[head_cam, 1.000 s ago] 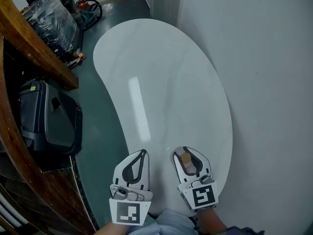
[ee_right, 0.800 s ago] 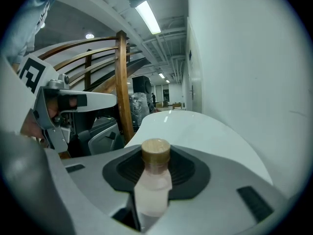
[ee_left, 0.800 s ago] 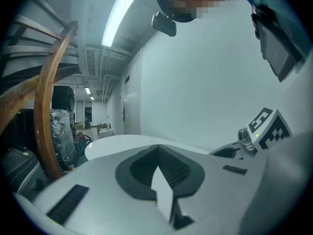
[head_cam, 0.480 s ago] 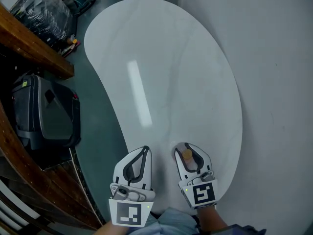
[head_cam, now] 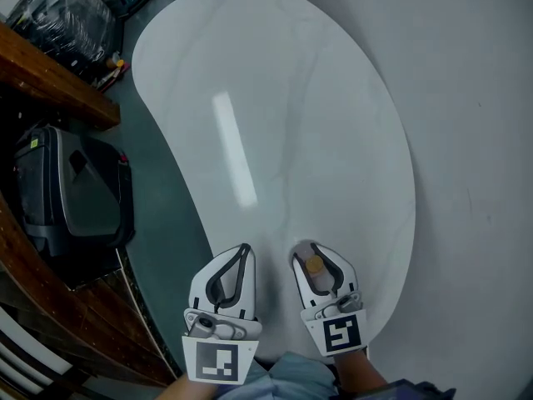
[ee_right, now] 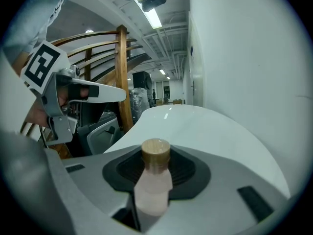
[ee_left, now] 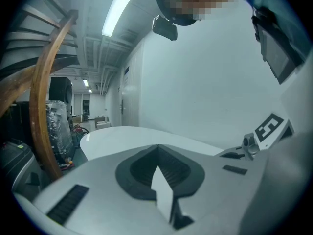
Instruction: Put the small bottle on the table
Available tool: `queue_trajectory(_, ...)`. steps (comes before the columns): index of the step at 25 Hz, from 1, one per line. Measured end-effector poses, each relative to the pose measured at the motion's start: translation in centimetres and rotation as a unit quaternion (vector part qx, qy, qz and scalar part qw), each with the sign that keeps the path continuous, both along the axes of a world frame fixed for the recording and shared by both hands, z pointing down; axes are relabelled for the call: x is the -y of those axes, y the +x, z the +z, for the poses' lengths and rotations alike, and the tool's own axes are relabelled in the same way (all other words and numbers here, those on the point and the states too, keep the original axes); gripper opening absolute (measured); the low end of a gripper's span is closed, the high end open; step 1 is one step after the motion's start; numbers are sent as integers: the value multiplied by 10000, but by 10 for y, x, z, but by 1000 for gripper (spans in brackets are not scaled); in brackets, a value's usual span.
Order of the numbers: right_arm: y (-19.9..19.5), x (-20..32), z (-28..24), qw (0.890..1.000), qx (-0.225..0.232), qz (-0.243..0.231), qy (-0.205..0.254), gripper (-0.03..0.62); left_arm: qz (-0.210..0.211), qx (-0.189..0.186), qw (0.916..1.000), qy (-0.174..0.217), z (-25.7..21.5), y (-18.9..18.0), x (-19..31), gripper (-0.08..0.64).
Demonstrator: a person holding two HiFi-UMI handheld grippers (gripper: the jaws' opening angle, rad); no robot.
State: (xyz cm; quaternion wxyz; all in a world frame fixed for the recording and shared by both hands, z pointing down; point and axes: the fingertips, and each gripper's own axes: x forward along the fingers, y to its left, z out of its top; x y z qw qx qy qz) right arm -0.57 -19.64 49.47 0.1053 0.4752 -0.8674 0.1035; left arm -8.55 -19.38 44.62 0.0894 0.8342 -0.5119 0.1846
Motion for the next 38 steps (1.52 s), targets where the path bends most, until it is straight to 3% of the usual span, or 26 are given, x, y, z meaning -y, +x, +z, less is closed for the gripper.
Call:
queue_trajectory(2, 0, -3, 3, 9999, -124, -82, -18, 123, -209, -166, 9996, -73, 1, -2, 1, 0)
queue_trajectory(5, -1, -22, 25, 9890, -1190, -730, -496, 126, -321, -282, 9990, -111, -1, -3, 0, 0)
queue_trajectory(6, -2, -25, 28, 9863, -1328, -797, -573, 127, -254, -234, 9994, -78, -2, -1, 0, 0)
queue_trajectory(8, -3, -26, 28, 9867, -1314, -765, -568, 127, -148, -149, 9998, -16, -5, 1, -1, 0)
queue_trajectory(11, -3, -24, 24, 9864, -1348, -802, -488, 129, -316, -269, 9991, -68, -7, -1, -3, 0)
queue_trajectory(13, -4, -23, 15, 9898, -1186, -722, -332, 133, -414, -345, 9985, -54, -9, -2, -4, 0)
queue_trajectory(16, -6, -5, -23, 9995, 168, 125, 232, 141, -469, -362, 9982, 22, -13, -3, -5, 0)
queue_trajectory(18, -7, -2, -39, 9979, 442, 263, 383, 141, -501, -368, 9980, 120, -18, -3, -5, 0)
queue_trajectory(25, 0, -3, -82, 9945, 555, 192, 862, 109, -665, -669, 9938, 597, -50, -1, -7, 0)
queue_trajectory(30, 13, -4, -105, 9917, 495, 224, 1162, 36, -757, -763, 9888, 1035, -75, -1, -11, 0)
queue_trajectory(33, 25, -6, -108, 9938, 137, 234, 1075, 16, -787, -736, 9857, 1299, -89, 2, -13, 0)
queue_trajectory(38, 39, 1, -115, 9946, -51, 299, 995, 5, -812, -661, 9795, 1722, -108, 4, -12, 0)
